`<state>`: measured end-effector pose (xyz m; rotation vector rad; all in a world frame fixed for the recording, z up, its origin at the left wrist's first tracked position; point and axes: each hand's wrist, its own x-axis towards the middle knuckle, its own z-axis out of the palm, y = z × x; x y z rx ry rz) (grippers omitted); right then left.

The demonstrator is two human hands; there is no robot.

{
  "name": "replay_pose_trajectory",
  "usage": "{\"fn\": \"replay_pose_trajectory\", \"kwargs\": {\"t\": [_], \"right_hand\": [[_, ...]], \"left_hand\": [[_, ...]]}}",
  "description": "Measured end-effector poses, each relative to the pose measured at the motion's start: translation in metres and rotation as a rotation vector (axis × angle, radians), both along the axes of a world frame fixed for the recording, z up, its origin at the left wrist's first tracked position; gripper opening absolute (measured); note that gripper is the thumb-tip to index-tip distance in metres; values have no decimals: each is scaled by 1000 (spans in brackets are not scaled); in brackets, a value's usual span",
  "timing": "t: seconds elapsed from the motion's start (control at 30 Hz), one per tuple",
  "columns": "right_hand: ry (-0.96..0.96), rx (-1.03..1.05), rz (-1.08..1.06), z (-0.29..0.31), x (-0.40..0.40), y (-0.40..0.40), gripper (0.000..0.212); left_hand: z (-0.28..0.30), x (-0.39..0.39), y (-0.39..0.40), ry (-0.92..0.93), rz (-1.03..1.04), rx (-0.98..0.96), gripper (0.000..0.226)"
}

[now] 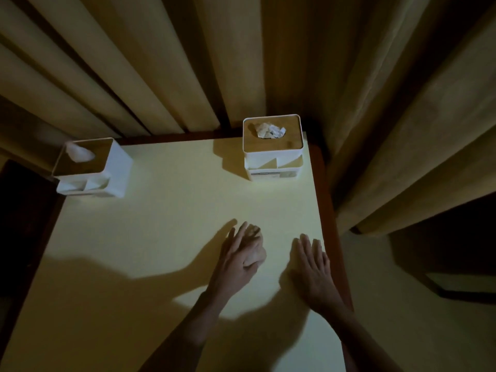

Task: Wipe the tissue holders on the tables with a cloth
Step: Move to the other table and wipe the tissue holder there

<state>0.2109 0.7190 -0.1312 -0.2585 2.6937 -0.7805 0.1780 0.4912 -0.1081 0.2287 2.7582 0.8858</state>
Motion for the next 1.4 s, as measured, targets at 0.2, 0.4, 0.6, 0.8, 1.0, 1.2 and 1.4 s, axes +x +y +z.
{"fn": "replay_pose_trajectory", "kwargs": {"t": [0.2, 0.4, 0.6, 0.8, 1.0, 1.2, 1.4], "right_hand": [[-16, 129, 57, 0, -2, -3, 81], [-68, 171, 55, 6, -5, -7, 75], [-90, 147, 37, 7, -4, -6, 73], [-127, 67, -23, 14, -9, -6, 70], [-178, -72, -95, 44, -10, -10, 58], [-39, -47, -90, 91, 8, -20, 54], [69, 31, -145, 146, 56, -27, 60]], "left_hand": [[-5, 3, 4, 56, 44, 53, 55], [1, 5, 6, 117, 99, 37, 46], [25, 15, 0, 10, 88, 204, 34], [37, 25, -19, 102, 180, 345, 18], [61, 18, -41, 93, 167, 237, 26], [96, 8, -66, 78, 20, 212, 28], [128, 10, -79, 215, -255, 237, 40]]}}
